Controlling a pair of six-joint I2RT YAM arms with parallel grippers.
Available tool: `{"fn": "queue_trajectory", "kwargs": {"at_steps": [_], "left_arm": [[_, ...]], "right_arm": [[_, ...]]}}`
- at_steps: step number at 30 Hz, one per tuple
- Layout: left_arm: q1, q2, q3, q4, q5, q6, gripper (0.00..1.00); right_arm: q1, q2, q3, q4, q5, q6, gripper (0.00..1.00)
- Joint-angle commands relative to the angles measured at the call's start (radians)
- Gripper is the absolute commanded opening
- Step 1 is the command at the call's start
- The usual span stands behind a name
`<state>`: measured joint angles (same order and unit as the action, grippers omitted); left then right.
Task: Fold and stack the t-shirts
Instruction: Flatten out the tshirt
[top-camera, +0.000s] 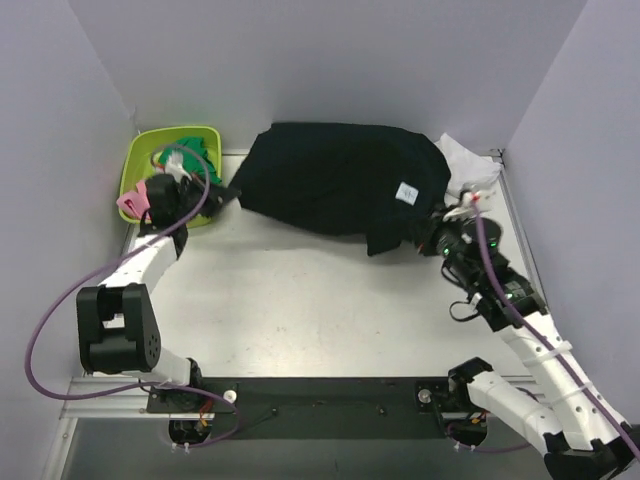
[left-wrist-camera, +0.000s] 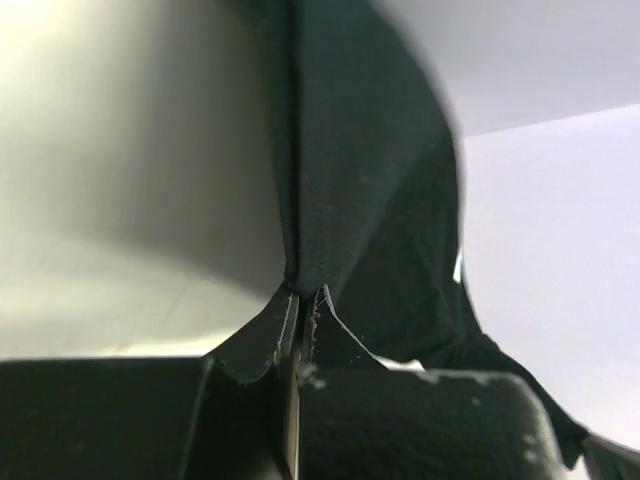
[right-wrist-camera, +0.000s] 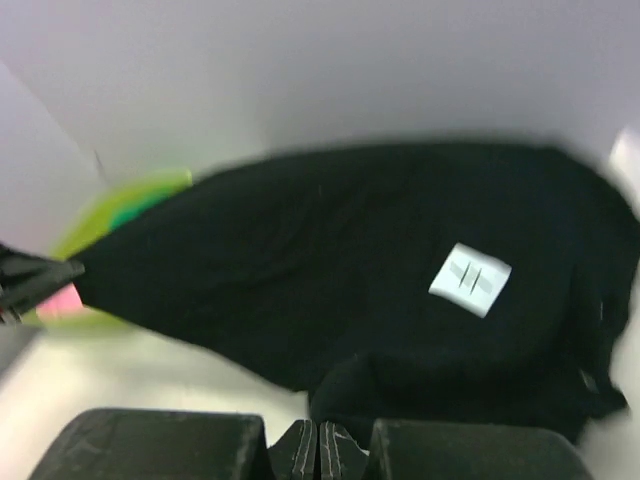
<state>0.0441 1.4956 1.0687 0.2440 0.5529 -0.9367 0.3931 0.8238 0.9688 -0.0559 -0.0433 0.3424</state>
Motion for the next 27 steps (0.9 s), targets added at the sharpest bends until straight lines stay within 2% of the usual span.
{"fn": "queue_trajectory", "kwargs": {"at_steps": [1, 7, 10, 13, 17, 21, 27], "left_arm": [[-0.007, -0.115, -0.231, 0.032, -0.146, 0.068, 0.00], [-0.012, -0.215, -0.300, -0.234, -0.278, 0.168, 0.00], [-0.009, -0.284, -0.317, -0.355, -0.340, 0.186, 0.00], [-0.006, -0.368, -0.325, -0.442, -0.430, 0.203, 0.00], [-0.006, -0.436, -0.329, -0.488, -0.470, 0.216, 0.00], [-0.009, -0.468, -0.351, -0.514, -0.435, 0.210, 0.00], [-0.007, -0.552, -0.407, -0.571, -0.453, 0.181, 0.00]], "right_arm": [[0.139, -0.080, -0.181, -0.086, 0.127, 0.092, 0.00], [0.251, -0.179, -0.292, -0.243, 0.161, 0.193, 0.00], [0.323, -0.195, -0.289, -0.341, 0.172, 0.242, 0.00], [0.425, -0.190, -0.262, -0.459, 0.258, 0.280, 0.00], [0.519, -0.184, -0.228, -0.556, 0.348, 0.345, 0.00], [0.540, -0.155, -0.213, -0.602, 0.342, 0.386, 0.00], [0.598, -0.150, -0.191, -0.663, 0.347, 0.429, 0.00]]}}
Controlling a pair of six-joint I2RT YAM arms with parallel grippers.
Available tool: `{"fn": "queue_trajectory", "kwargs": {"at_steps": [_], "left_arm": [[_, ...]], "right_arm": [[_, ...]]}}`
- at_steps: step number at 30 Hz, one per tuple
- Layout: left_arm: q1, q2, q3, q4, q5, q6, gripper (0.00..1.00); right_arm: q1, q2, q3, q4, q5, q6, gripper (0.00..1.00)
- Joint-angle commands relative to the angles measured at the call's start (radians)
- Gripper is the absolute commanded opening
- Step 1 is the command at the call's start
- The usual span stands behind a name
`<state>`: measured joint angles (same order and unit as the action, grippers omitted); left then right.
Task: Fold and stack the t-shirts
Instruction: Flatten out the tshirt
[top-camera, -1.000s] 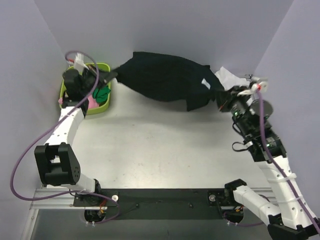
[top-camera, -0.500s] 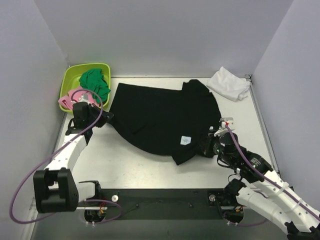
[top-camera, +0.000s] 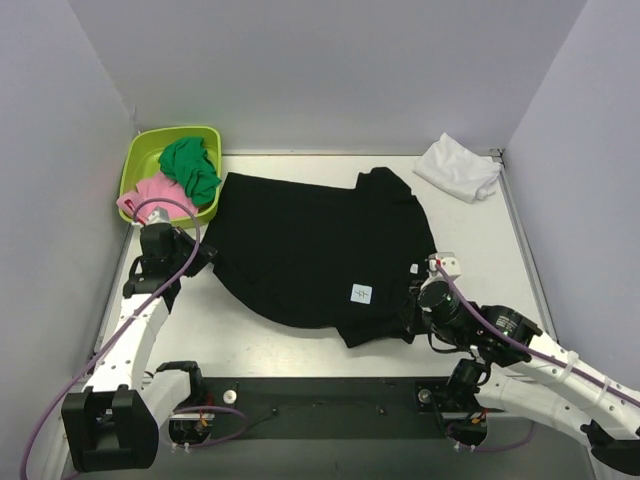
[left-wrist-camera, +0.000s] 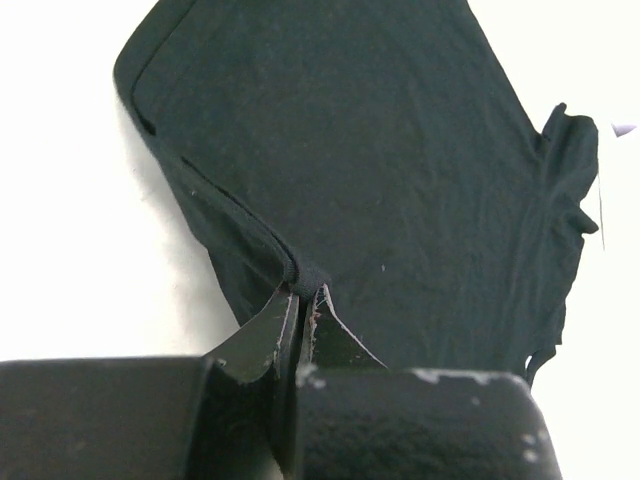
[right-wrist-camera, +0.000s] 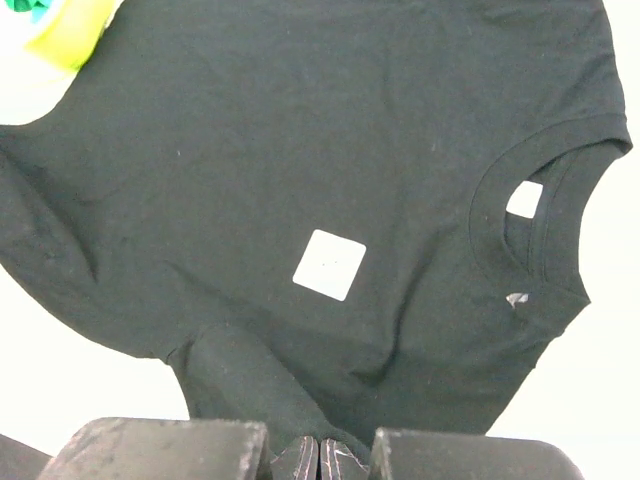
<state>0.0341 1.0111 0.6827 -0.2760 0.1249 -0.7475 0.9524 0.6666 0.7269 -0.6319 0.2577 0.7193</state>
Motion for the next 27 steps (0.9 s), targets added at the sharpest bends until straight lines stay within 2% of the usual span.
{"fn": "queue_trajectory", "kwargs": {"at_steps": [1, 6, 9, 11, 12, 13, 14, 18, 19, 22, 25, 26, 27], "left_arm": [[0.001, -0.083, -0.029, -0.077, -0.027, -0.021, 0.00], [0.001, -0.221, -0.078, -0.138, -0.015, -0.062, 0.00], [0.000, -0.250, -0.083, -0.196, 0.019, -0.075, 0.25], [0.003, -0.243, -0.058, -0.244, 0.042, -0.058, 0.57], [0.003, -0.238, -0.043, -0.258, 0.064, -0.049, 0.70], [0.001, -0.235, -0.032, -0.279, 0.071, -0.033, 0.86], [0.001, -0.227, -0.002, -0.294, 0.076, -0.026, 0.91], [0.001, -0.216, 0.058, -0.305, 0.071, -0.012, 0.92], [0.003, -0.216, 0.066, -0.280, 0.068, -0.016, 0.92], [0.001, -0.174, 0.097, -0.206, 0.084, -0.033, 0.93], [-0.013, -0.063, 0.121, -0.094, 0.148, -0.059, 0.93], [-0.017, 0.016, 0.135, -0.072, 0.192, -0.070, 0.93], [-0.025, 0.061, 0.162, -0.048, 0.217, -0.076, 0.94]], "right_arm": [[0.051, 0.005, 0.058, -0.110, 0.045, 0.075, 0.00], [0.201, 0.007, 0.026, -0.130, 0.023, 0.140, 0.00], [0.256, 0.031, 0.009, -0.121, -0.043, 0.173, 0.01], [0.321, 0.042, 0.014, -0.092, -0.083, 0.166, 0.25], [0.344, 0.045, 0.025, -0.081, -0.072, 0.172, 0.42], [0.383, 0.047, 0.038, -0.081, -0.057, 0.172, 0.87], [0.394, 0.053, 0.055, -0.083, -0.031, 0.169, 1.00], [0.401, 0.088, 0.150, -0.138, 0.127, 0.155, 1.00], [0.399, 0.108, 0.166, -0.149, 0.220, 0.152, 1.00], [0.367, 0.166, 0.201, -0.170, 0.357, 0.118, 1.00], [0.182, 0.229, 0.195, -0.151, 0.371, 0.073, 1.00], [0.119, 0.241, 0.184, -0.126, 0.315, 0.043, 1.00], [-0.009, 0.254, 0.175, -0.070, 0.289, 0.023, 1.00]]}}
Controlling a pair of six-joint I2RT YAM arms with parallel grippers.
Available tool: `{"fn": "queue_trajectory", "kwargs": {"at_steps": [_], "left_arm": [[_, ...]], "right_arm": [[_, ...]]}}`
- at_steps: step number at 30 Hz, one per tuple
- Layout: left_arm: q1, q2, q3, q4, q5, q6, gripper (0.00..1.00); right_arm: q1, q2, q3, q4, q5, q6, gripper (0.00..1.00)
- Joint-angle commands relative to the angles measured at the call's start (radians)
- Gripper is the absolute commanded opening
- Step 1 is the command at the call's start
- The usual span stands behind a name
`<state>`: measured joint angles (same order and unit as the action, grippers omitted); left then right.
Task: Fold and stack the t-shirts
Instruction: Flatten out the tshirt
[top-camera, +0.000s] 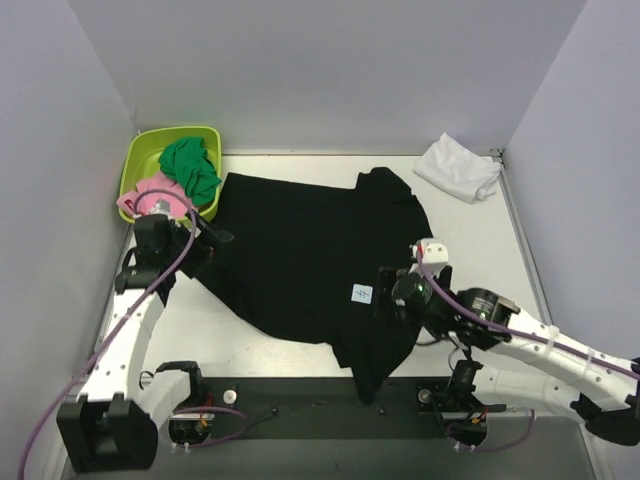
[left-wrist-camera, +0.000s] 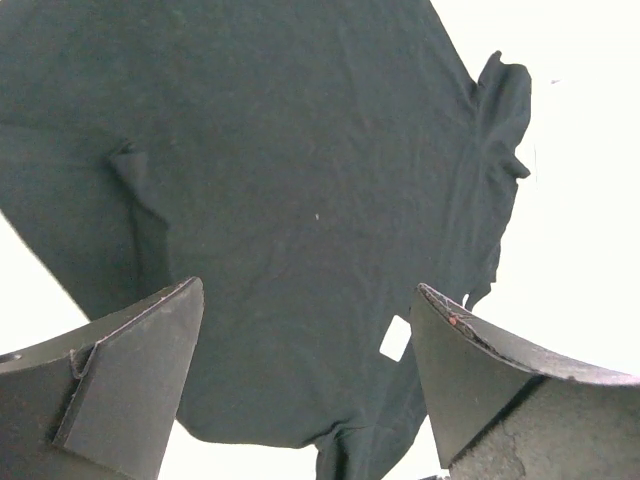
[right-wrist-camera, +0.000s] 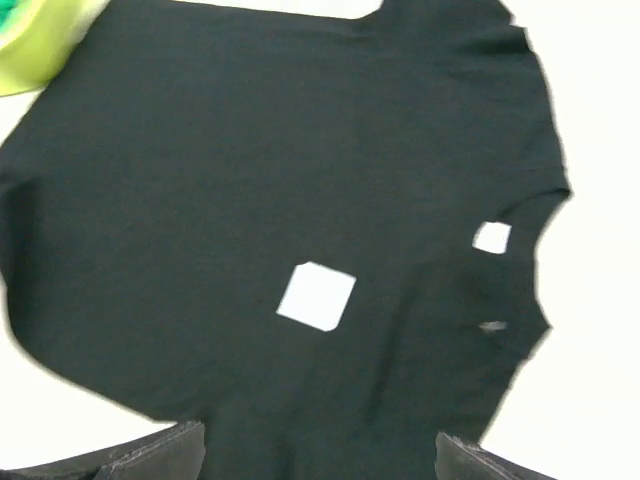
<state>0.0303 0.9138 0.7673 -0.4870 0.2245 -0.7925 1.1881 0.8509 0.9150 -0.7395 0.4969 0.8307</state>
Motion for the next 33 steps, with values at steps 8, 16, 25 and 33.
{"fn": "queue_trajectory", "kwargs": {"at_steps": [8, 16, 25, 33], "left_arm": [[-0.253, 0.523, 0.254, 0.298, 0.033, -0.033, 0.95], [-0.323, 0.789, 0.386, 0.286, -0.054, -0.037, 0.95], [-0.325, 0.933, 0.472, 0.151, -0.155, -0.011, 0.94], [-0.325, 1.028, 0.524, 0.149, -0.159, 0.001, 0.95]], "right_arm": [[-0.564, 0.302, -0.027, 0.276, -0.213, -0.205, 1.00], [-0.640, 0.531, 0.030, 0.426, -0.339, -0.235, 1.00], [-0.711, 0.721, 0.048, 0.537, -0.457, -0.234, 1.00], [-0.784, 0.875, 0.108, 0.554, -0.535, -0.251, 1.00]]}}
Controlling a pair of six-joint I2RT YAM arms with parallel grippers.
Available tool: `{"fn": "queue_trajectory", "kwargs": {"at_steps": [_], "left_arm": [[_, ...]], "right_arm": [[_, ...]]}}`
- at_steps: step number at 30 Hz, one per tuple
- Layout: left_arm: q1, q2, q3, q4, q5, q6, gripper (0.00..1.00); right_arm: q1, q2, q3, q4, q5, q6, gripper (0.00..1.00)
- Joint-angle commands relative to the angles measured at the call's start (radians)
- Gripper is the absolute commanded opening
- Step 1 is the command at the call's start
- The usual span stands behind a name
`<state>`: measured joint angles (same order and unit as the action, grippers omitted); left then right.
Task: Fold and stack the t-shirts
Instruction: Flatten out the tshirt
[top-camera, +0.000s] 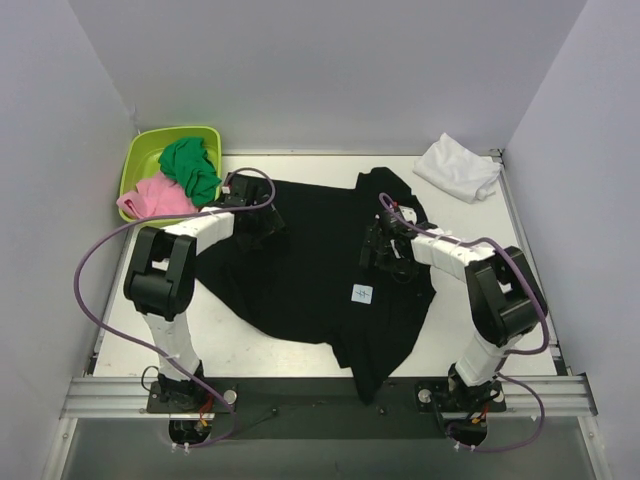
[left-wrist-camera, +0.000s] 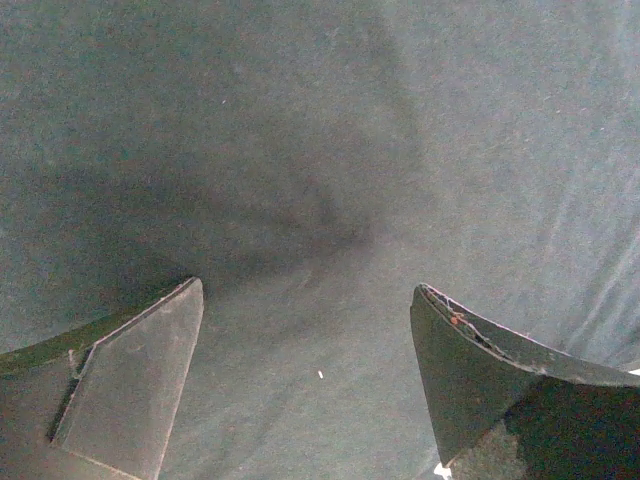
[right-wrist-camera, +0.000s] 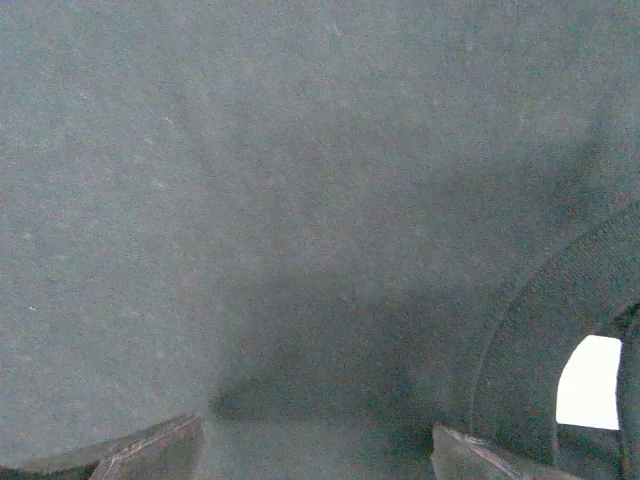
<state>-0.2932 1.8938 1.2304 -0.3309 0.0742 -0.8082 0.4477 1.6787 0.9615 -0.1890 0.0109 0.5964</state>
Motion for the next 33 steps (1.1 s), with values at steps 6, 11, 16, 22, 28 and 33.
{"fn": "queue_trajectory", "kwargs": {"at_steps": [6, 11, 16, 22, 28, 33], "left_arm": [[-0.007, 0.145, 0.145, 0.015, 0.025, 0.003, 0.95], [-0.007, 0.237, 0.253, 0.001, 0.041, -0.009, 0.94], [-0.008, 0.329, 0.362, -0.017, 0.056, -0.025, 0.95], [0.003, 0.401, 0.443, 0.000, 0.078, -0.069, 0.95], [0.025, 0.401, 0.396, 0.033, 0.075, -0.117, 0.95], [0.051, 0.299, 0.279, 0.113, 0.104, -0.143, 0.95]], "right_arm": [[-0.113, 0.130, 0.155, -0.039, -0.084, -0.062, 1.00], [-0.170, 0.203, 0.255, -0.081, -0.111, -0.101, 0.99], [-0.196, 0.308, 0.445, -0.174, -0.112, -0.171, 0.98], [-0.202, 0.492, 0.750, -0.347, -0.134, -0.254, 0.99], [-0.202, 0.657, 1.026, -0.446, -0.167, -0.284, 1.00], [-0.195, 0.621, 1.019, -0.429, -0.172, -0.283, 1.00]]}}
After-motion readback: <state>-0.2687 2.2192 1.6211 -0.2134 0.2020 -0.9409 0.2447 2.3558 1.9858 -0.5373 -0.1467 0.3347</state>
